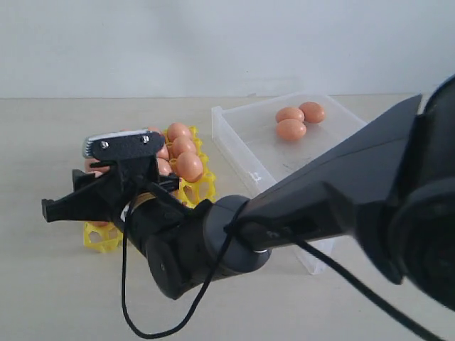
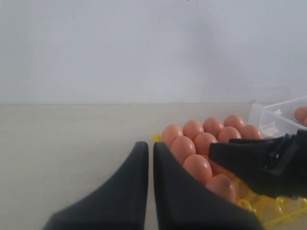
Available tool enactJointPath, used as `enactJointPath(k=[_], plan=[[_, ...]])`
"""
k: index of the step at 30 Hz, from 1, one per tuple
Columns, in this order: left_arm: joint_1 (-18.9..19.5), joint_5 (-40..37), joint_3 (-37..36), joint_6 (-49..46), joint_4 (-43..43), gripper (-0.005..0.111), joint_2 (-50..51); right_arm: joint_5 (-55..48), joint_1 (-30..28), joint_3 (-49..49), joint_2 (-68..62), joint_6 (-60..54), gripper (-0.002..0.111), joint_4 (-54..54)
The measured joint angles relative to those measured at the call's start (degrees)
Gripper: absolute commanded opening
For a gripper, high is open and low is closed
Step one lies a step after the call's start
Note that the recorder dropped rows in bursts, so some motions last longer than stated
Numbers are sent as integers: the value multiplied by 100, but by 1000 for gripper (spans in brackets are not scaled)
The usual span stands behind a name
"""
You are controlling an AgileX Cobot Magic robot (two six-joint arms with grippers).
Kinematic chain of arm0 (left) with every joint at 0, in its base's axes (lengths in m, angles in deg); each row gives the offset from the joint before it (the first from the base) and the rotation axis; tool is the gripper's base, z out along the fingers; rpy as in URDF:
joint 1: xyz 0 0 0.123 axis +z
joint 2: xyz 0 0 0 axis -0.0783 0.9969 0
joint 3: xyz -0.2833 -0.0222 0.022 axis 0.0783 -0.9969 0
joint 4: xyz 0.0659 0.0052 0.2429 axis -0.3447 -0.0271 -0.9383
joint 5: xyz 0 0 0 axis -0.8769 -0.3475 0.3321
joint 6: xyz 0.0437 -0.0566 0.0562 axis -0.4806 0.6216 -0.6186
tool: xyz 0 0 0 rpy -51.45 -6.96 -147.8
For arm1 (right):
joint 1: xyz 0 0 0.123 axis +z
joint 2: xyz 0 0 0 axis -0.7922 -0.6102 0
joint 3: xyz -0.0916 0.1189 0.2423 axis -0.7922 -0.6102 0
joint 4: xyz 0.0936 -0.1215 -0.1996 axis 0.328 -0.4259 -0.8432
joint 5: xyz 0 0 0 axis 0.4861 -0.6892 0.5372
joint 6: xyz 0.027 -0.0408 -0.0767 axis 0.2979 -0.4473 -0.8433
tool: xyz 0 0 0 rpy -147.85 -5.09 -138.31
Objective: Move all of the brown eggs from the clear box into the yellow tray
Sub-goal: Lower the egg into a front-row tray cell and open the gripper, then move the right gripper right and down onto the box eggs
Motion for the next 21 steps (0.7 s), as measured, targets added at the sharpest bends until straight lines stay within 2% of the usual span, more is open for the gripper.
enactJointPath(k=[3, 5, 8, 9, 12, 14, 18, 21], plan=[[0, 0, 0, 0, 0, 4, 0, -173, 0, 0, 369, -308, 41, -213], [0, 0, 0, 0, 0, 4, 0, -630, 0, 0, 612, -376, 30, -569], [0, 0, 0, 0, 0, 4, 0, -1637, 0, 0, 923, -678, 3, -1104], [0, 0, 0, 0, 0, 4, 0, -1954, 0, 0, 1008, -936, 0, -1204], [0, 0, 0, 0, 0, 4, 0, -3186, -82, 0, 1350, -1620, 5, -1183], [0, 0, 0, 0, 0, 4, 0, -4184, -345, 56, 1604, -1764, 12, -990], [0, 0, 0, 0, 0, 4, 0, -7478, -1390, 669, 1870, -1812, 25, -889], [0, 0, 0, 0, 0, 4, 0, -9147, -2140, 1006, 1871, -2059, 27, -1512]])
